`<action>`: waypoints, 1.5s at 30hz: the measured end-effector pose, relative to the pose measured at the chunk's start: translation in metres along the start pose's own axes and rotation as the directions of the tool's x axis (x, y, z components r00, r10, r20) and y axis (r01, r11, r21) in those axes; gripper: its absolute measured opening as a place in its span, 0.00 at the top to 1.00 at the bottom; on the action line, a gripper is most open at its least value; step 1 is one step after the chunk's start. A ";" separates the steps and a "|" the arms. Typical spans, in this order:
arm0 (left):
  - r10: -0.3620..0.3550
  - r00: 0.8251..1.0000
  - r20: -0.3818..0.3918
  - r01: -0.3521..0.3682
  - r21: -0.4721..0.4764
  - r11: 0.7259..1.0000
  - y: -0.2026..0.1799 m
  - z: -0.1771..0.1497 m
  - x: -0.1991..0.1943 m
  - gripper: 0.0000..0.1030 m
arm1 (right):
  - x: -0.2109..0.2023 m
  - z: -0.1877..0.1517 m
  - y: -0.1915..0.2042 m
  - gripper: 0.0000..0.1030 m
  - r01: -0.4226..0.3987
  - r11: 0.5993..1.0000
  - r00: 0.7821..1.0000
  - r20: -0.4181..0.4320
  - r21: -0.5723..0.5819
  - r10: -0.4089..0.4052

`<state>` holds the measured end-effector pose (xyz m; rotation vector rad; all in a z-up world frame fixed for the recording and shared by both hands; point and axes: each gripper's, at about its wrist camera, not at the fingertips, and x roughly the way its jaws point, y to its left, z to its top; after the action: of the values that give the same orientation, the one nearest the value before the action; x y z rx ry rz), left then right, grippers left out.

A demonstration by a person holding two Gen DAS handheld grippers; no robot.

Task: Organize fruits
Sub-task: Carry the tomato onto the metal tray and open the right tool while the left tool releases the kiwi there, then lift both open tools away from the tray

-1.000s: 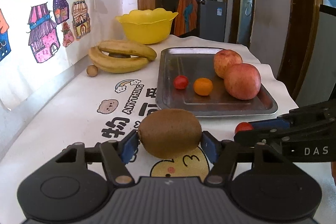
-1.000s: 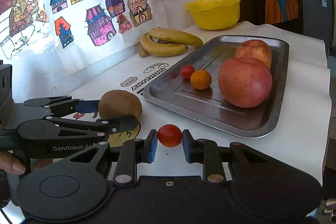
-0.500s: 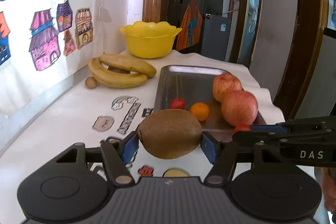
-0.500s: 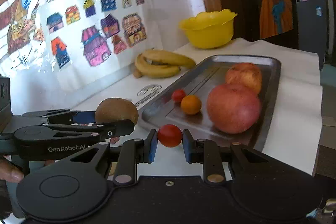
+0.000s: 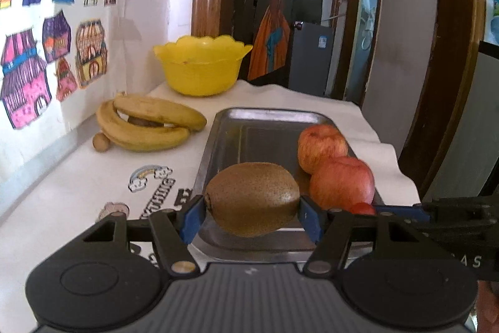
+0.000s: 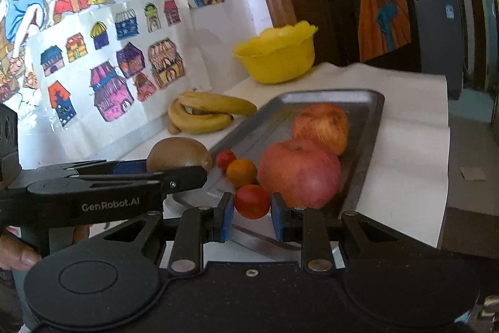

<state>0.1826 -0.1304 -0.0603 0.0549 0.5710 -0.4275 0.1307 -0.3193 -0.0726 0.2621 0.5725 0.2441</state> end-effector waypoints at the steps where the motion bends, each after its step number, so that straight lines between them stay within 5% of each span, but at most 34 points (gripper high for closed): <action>1: 0.004 1.000 -0.007 -0.004 -0.010 1.000 0.000 -0.002 0.003 0.33 | 0.002 -0.001 -0.002 0.73 0.000 1.000 1.000 -0.004 0.008 0.000; 25: 0.032 0.998 -0.054 -0.031 0.011 0.999 -0.006 -0.009 0.021 0.33 | 0.021 -0.007 -0.004 0.71 0.037 0.999 0.998 -0.047 0.020 -0.036; 33: 0.014 1.000 -0.019 -0.014 0.003 1.000 -0.005 -0.007 0.006 0.32 | 0.007 -0.008 -0.003 0.54 0.050 0.999 0.998 -0.029 0.019 -0.049; 45: 0.034 0.992 0.119 -0.031 -0.022 0.999 0.005 0.005 -0.059 0.11 | -0.054 0.002 0.029 0.24 0.070 0.997 0.992 0.109 -0.030 -0.066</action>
<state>0.1423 -0.1044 -0.0247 0.0194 0.4555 -0.3908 0.0837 -0.3088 -0.0354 0.2214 0.4694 0.1726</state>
